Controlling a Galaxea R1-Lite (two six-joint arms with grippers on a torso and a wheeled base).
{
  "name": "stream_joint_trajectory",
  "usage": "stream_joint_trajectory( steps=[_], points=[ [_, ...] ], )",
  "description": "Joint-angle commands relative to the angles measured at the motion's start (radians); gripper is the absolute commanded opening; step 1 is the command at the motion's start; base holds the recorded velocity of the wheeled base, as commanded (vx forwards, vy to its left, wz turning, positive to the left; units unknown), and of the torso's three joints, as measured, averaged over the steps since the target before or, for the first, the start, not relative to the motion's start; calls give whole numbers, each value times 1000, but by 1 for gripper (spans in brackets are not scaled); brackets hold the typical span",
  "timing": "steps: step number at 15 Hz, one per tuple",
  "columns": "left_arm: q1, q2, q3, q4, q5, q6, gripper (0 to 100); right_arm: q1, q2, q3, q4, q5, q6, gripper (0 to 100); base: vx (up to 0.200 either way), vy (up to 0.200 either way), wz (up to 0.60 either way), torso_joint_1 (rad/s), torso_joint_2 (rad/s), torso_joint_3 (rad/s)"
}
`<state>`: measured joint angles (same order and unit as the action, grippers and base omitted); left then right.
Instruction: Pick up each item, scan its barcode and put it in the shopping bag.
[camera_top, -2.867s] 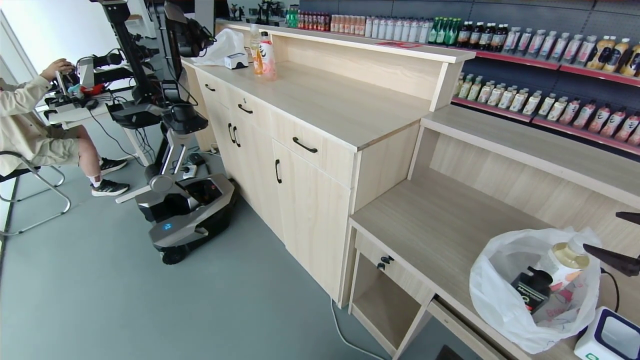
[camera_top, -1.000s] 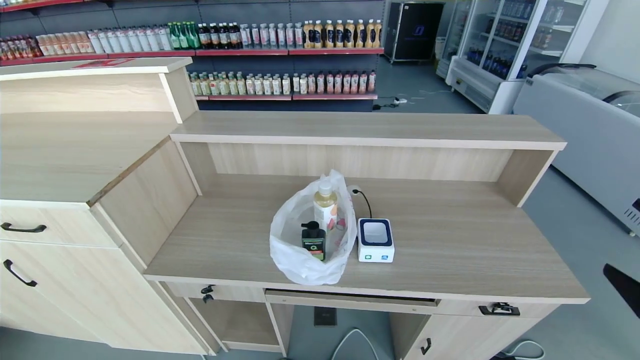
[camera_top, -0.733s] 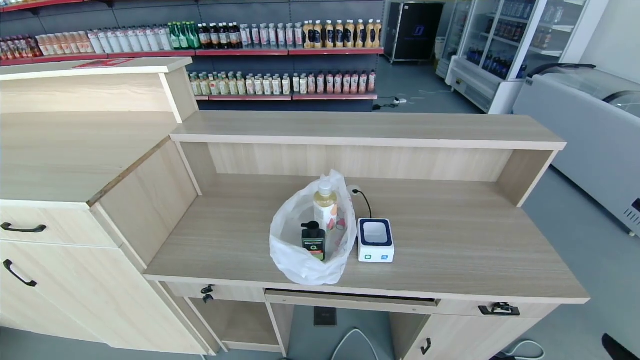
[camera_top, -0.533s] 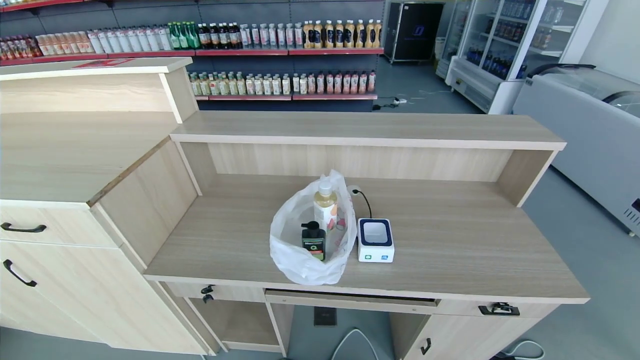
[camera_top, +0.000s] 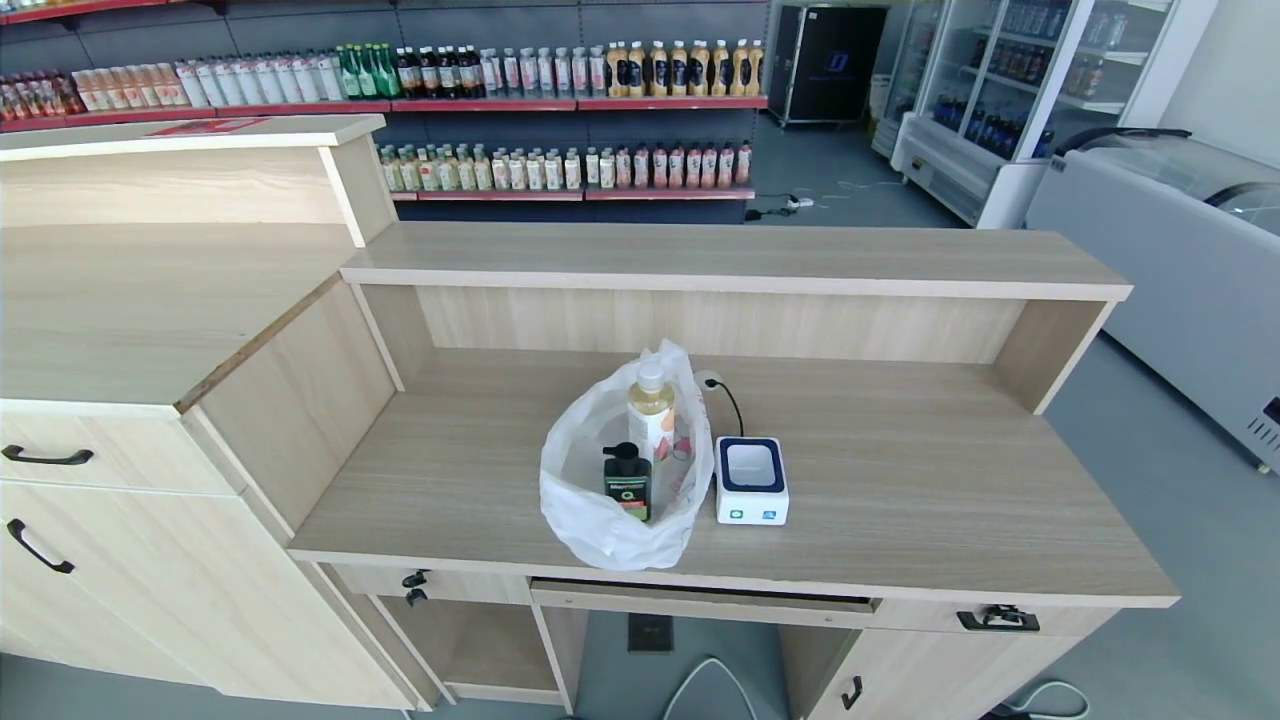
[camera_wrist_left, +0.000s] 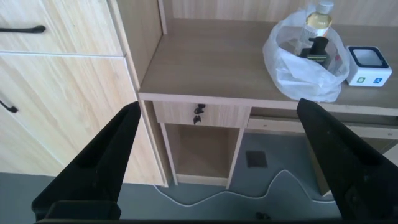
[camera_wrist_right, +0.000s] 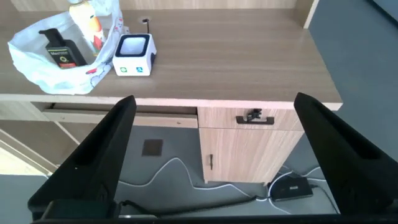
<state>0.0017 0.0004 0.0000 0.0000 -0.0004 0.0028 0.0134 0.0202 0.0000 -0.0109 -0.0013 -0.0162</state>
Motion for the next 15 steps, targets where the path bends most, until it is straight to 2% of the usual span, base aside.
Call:
stream_joint_trajectory(
  steps=[1,15],
  points=[
    [0,0,0,0,0,0,100,-1,-16,0,0,-2,1,100,0,0,0,0,0,0],
    [0,0,0,0,0,0,100,-3,-19,0,0,0,4,100,0,0,0,0,0,0]
  ],
)
